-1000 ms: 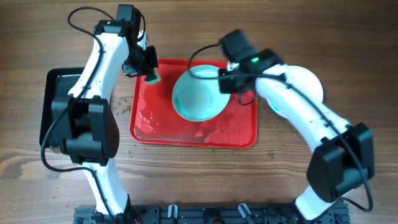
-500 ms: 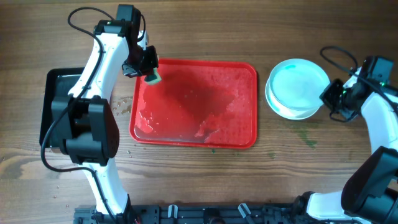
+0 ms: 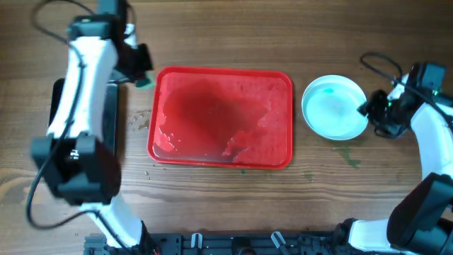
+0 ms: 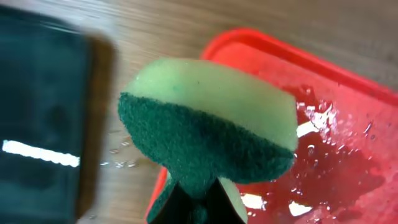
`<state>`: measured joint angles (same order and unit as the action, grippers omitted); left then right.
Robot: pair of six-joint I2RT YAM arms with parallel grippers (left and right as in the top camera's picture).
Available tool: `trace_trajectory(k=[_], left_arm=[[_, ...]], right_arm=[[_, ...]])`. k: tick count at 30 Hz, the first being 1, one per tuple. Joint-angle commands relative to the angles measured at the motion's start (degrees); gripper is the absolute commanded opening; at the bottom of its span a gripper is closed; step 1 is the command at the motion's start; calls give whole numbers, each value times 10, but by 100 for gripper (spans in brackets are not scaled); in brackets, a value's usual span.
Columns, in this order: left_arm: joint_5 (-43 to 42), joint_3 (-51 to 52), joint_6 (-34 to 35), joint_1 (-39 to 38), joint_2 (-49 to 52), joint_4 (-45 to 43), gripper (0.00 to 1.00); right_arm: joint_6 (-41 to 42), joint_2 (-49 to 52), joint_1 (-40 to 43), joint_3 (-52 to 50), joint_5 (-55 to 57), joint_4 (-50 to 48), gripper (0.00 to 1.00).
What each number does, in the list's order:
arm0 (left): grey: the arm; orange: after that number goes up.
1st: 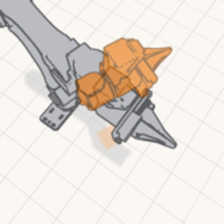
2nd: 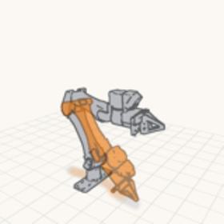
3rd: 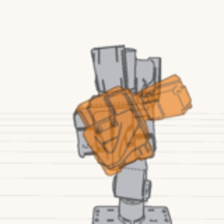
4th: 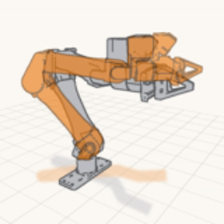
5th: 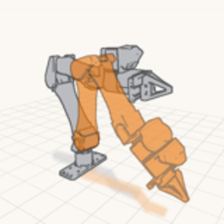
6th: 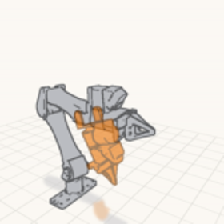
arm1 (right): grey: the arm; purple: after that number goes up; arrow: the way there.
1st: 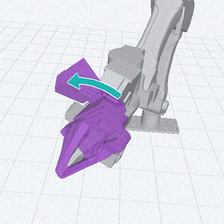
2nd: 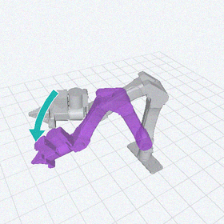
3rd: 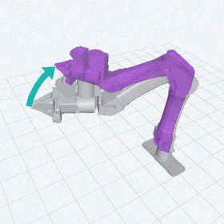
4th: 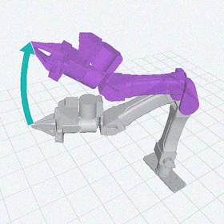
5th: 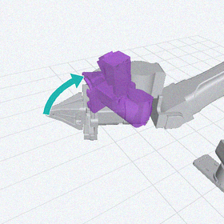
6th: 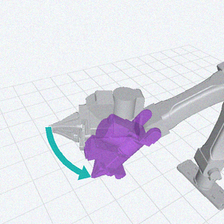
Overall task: Clean dirty plates on tray and stack at the side
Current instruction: 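Place the sponge in the black tray with the left gripper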
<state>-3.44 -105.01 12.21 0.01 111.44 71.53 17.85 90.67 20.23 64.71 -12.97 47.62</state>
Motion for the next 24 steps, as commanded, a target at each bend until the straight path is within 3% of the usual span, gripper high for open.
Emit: trace_trajectory(k=[1,3,5,10,19,24], left_arm=[[23,-15,5,59,-35,40,4],[23,-14,5,87,-33,61,4],[23,-13,5,110,-33,66,4],[23,-13,5,124,-31,65,4],[22,-9,5,124,-29,61,4],[22,-9,5,124,-29,61,4]], right_arm=[[-61,-11,-57,23,-46,40,43],[-82,-6,-107,23,-62,87,17],[-109,-2,-161,23,-62,126,4],[-119,25,-219,4,-61,141,4],[-99,112,-218,-44,11,14,4],[-89,113,-215,-2,-31,5,4]])
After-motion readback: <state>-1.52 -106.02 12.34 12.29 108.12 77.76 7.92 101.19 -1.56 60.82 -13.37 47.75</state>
